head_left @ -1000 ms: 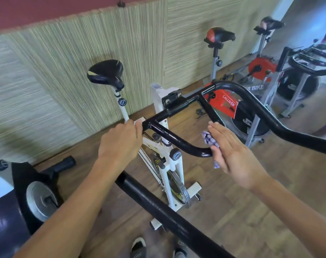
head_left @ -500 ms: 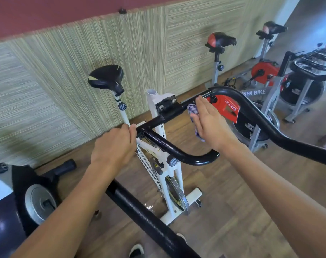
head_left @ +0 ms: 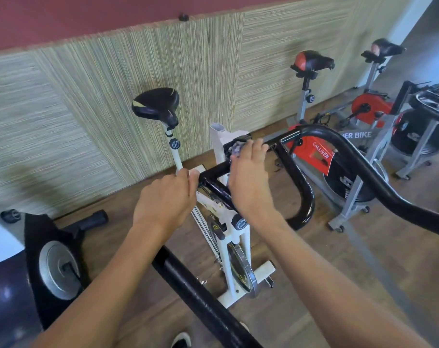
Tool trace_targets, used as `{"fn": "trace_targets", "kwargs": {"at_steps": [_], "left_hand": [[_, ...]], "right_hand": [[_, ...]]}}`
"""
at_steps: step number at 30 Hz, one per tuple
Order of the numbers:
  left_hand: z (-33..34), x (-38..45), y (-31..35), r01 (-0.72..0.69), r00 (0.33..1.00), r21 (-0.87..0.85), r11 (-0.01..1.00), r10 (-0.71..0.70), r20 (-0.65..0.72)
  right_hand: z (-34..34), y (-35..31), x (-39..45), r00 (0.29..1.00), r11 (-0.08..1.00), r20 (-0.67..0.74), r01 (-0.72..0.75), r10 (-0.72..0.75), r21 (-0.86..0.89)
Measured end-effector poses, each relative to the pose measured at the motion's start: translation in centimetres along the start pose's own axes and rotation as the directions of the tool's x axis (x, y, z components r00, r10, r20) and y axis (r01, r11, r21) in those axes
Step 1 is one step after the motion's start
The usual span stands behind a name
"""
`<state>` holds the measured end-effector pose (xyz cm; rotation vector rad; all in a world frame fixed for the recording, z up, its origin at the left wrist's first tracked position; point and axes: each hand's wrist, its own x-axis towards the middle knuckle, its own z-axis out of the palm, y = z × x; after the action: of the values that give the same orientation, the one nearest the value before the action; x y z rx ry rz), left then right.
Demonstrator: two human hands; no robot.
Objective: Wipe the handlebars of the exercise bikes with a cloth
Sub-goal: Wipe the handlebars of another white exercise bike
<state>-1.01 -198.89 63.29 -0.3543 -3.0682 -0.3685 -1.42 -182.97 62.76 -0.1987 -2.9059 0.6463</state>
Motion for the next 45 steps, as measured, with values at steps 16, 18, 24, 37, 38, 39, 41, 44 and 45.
{"fn": "trace_targets", "kwargs": {"at_steps": [16,18,24,37,38,39,41,44,45], "left_hand": [[0.3,-3.7,-3.0,0.347,0.935,-0.514,0.785,-0.332,0.123],[0.3,-3.8,-2.8,0.358,0.925,-0.552,0.753,-0.367,0.099],[1.4,-4.0,-3.8,0.473,0.851,-0.717,0.512,-0.477,0.221],[-0.1,-4.7,-4.4,0.229,0.643,-0.949,-0.217,-0.698,0.315],[-0.2,-4.9,-5.3,0.226,0.643,-0.954,-0.197,-0.705,0.298],[-0.1,-5.2,-6.2,0.231,0.644,-0.959,-0.163,-0.713,0.276],[-0.1,-5.6,-8.1,0.249,0.658,-0.964,-0.092,-0.714,0.239],[-0.1,-6.1,-9.9,0.274,0.685,-0.961,-0.033,-0.695,0.219],[-0.1,-6.4,-10.1,0.289,0.696,-0.957,-0.011,-0.684,0.218]], "right_hand": [[0.8,-1.5,-1.1,0.801,0.759,0.237,0.597,-0.549,-0.26],[1.6,-3.7,0.6,0.812,0.788,0.276,0.574,-0.514,-0.222],[0.0,-2.2,-1.9,0.719,0.719,0.105,0.693,-0.687,-0.047],[2.6,-6.4,-2.2,0.665,0.667,0.117,0.745,-0.738,-0.027],[2.9,-7.2,-2.7,0.621,0.627,0.135,0.779,-0.772,-0.004],[3.2,-7.8,-3.4,0.561,0.572,0.158,0.82,-0.812,0.029],[3.1,-8.3,-4.1,0.439,0.468,0.228,0.878,-0.869,0.095],[2.1,-8.6,-2.9,0.378,0.463,0.375,0.871,-0.847,0.167],[2.0,-8.9,-2.1,0.414,0.505,0.395,0.848,-0.82,0.16]]}}
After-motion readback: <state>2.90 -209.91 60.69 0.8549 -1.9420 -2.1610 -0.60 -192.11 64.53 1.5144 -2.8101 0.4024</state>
